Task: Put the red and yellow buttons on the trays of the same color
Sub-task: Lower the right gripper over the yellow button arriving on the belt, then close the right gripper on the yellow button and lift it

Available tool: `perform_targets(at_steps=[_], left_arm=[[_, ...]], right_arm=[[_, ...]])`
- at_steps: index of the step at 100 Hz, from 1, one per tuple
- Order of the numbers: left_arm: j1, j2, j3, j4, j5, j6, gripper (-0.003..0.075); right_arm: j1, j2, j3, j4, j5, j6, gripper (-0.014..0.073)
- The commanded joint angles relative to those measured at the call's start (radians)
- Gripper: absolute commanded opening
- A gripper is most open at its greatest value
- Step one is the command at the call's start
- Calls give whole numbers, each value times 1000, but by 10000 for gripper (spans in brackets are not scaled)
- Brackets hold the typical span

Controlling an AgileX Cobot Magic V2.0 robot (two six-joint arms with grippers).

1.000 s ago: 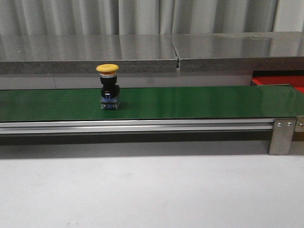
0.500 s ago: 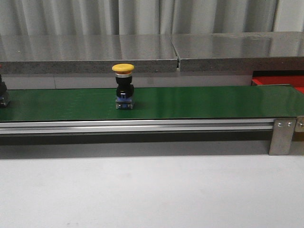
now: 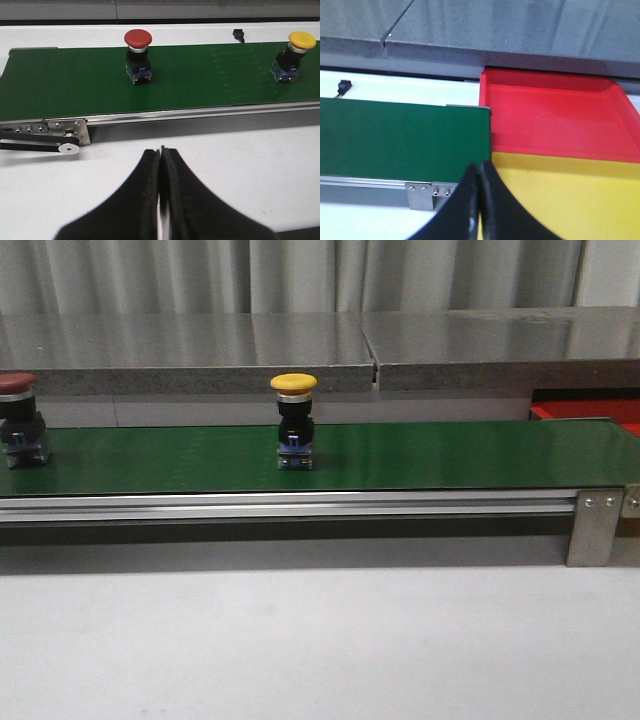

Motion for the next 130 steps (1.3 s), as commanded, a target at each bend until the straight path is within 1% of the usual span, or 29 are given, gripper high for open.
perform_targets(at_steps=[1, 19, 27, 32, 37, 44, 49, 51, 56, 58, 61, 66, 70, 78, 93, 111, 122, 130], left_arm=[[-8, 5, -28, -9, -68, -2, -19], [-8, 5, -28, -9, -68, -2, -19], [-8, 5, -28, -9, -68, -2, -19], [-8, 5, -28, -9, -70, -2, -19], [-8, 5, -28, -9, -71, -2, -19], [-8, 5, -28, -9, -71, -2, -19], [-8, 5, -28, -9, -71, -2, -19], [-8, 5, -28, -9, -71, -2, -19], [-8, 5, -28, -9, -71, -2, -19], [-8, 5, -28, -9, -71, -2, -19], [-8, 5, -28, -9, -71, -2, -19], [-8, 5, -28, -9, -71, -2, -19], [-8, 5, -28, -9, -71, -2, -19], [-8, 5, -28, -9, -71, -2, -19], [-8, 5, -28, -9, -71, -2, -19], [-8, 5, -28, -9, -71, -2, -19], [-8, 5, -28, -9, -71, -2, -19], [-8, 5, -28, -9, -71, -2, -19]], right_arm=[[37, 85, -102, 2, -23, -28, -67], [165, 255, -265, 2, 88, -28, -67], [207, 348, -337, 2, 138, -28, -63], [228, 402, -385, 3, 168, -28, -46], [247, 455, -442, 4, 205, -28, -1], [274, 529, -515, 4, 265, -28, 116], [291, 579, -567, 5, 305, -28, 250], [299, 600, -589, 6, 322, -28, 286], [316, 648, -641, 7, 363, -28, 433], [324, 669, -663, 7, 381, -28, 467], [337, 696, -693, 7, 406, -28, 544], [354, 749, -745, 7, 451, -28, 620], [366, 782, -787, 7, 490, -29, 654], [390, 859, -864, 7, 559, -40, 652], [414, 986, -1001, 29, 642, -95, 644], [414, 1123, -1127, 137, 731, -220, 644], [414, 1189, -1184, 186, 751, -281, 644], [414, 1236, -1209, 188, 735, -290, 644]])
